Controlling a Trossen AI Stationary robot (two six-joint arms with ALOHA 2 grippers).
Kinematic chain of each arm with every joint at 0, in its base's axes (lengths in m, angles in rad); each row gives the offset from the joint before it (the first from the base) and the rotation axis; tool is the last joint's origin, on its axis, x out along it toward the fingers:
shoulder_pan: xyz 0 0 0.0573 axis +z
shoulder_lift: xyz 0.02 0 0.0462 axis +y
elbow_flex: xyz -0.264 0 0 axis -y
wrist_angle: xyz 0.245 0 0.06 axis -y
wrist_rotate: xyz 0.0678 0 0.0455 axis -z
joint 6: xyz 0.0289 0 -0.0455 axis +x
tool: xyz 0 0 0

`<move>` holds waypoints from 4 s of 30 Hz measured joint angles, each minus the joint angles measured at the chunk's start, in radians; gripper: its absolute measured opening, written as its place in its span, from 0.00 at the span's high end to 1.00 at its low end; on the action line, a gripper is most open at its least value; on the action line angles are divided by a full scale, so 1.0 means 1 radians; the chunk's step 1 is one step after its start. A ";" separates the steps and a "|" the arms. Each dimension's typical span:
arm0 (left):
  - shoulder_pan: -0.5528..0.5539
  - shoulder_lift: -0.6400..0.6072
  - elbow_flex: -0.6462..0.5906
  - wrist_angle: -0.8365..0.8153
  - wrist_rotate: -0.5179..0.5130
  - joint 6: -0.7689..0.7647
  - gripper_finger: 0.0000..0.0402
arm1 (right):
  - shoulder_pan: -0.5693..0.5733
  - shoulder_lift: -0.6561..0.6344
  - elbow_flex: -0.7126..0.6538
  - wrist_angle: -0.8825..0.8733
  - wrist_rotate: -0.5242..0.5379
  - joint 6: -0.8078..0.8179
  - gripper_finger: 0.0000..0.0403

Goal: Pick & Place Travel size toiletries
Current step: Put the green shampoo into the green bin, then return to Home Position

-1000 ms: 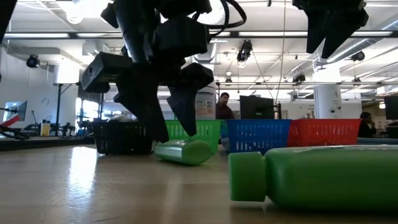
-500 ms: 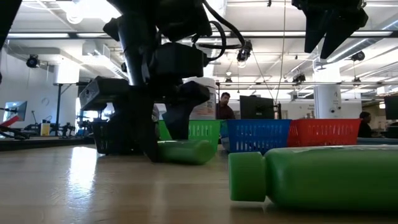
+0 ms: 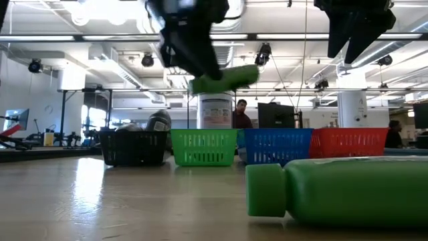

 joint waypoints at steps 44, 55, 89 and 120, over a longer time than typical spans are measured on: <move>-0.068 -0.039 -0.079 0.090 0.194 0.004 0.42 | 0.302 0.218 -0.065 0.635 -0.230 -0.406 0.10; -0.109 -0.050 -0.079 0.034 0.204 0.034 0.42 | 0.383 0.560 0.198 0.658 -0.250 -0.416 0.10; -0.187 -0.321 -0.207 -0.179 0.118 0.129 0.42 | 0.281 0.793 0.368 0.615 -0.288 -0.339 0.65; -0.186 -0.930 -0.673 0.021 -0.104 -0.141 0.42 | -0.258 0.628 0.328 0.657 -0.209 0.119 0.43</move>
